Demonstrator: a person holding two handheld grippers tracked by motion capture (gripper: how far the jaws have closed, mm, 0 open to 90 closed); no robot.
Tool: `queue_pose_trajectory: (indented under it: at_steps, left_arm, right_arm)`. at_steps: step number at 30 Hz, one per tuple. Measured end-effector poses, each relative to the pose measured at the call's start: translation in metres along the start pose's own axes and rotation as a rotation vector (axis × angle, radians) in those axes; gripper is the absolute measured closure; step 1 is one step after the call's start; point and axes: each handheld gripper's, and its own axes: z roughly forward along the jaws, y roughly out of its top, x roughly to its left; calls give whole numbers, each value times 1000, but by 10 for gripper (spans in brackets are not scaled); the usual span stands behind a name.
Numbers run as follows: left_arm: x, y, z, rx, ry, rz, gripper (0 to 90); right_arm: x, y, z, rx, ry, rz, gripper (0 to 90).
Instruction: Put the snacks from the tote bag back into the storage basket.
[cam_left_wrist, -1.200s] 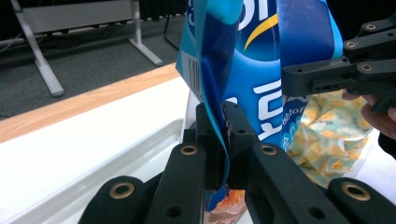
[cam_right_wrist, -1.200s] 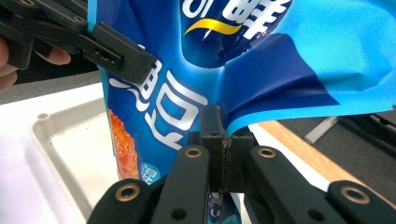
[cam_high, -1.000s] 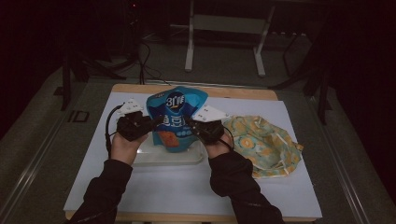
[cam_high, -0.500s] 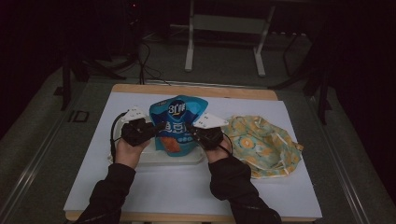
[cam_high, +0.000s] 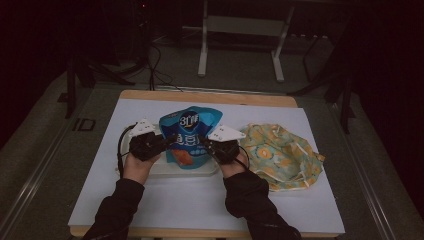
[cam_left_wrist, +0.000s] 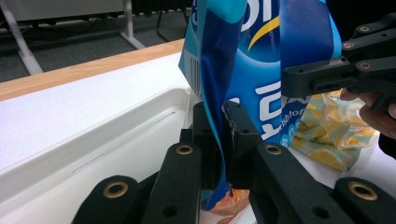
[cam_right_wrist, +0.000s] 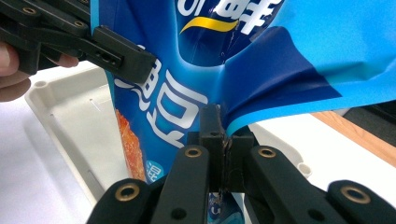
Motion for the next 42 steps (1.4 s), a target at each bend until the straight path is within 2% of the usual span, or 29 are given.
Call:
queue_pose_trajectory:
  at_steps: [7, 10, 11, 13, 15, 19, 22, 23, 24, 25, 28, 29, 31, 32, 35, 38, 42]
  left_arm:
    - [-1, -1, -1, -7, -6, -11, 792]
    - [-2, 0, -2, -5, -20, -30, 668]
    - [-2, 0, -2, -5, -20, -30, 619]
    - [-4, 1, -3, -5, -25, -26, 602]
    - [-6, 3, -3, -7, -14, -29, 520]
    - [-5, 5, -3, 13, -29, -60, 368]
    - [-5, 5, -5, -11, -25, -68, 301]
    - [-4, 5, -6, -20, -32, -79, 252]
    - [-2, 3, -7, -21, -70, -72, 226]
    - [-2, 3, -7, -23, -76, -67, 148]
    - [-4, 0, -7, -10, -59, -61, 149]
    - [-4, -1, -7, -10, -61, -58, 147]
    - [-4, -3, -8, -11, -57, -62, 101]
    - [-4, -4, -8, -14, -54, -65, 85]
    - [-3, -7, -10, -27, -48, -74, 84]
    - [-4, -9, -12, -25, -32, -75, 85]
    - [-6, -11, -15, -27, -37, -75, 85]
  right_arm:
    - [-2, -1, -2, -3, 14, 15, 862]
    - [-5, 0, -3, -19, 20, 31, 784]
    - [-5, 0, -3, -19, 20, 31, 784]
    - [-5, 2, -4, -25, 26, 22, 644]
    - [-6, 4, -5, -19, 36, 24, 573]
    - [-9, 4, -7, -10, 49, 37, 503]
    - [-12, 4, -9, -14, 61, 55, 432]
    - [-12, 4, -10, -14, 64, 60, 396]
    - [-13, 4, -10, -15, 70, 63, 358]
    - [-14, 4, -11, -15, 73, 67, 326]
    - [-14, 4, -12, -2, 99, 65, 226]
    - [-15, 3, -13, -5, 94, 71, 206]
    - [-16, 3, -15, -13, 105, 93, 169]
    - [-16, 3, -16, -20, 92, 93, 152]
    - [-15, 2, -17, -3, 78, 66, 141]
    - [-17, 0, -18, 7, 75, 58, 143]
    - [-20, -3, -21, 17, 83, 67, 145]
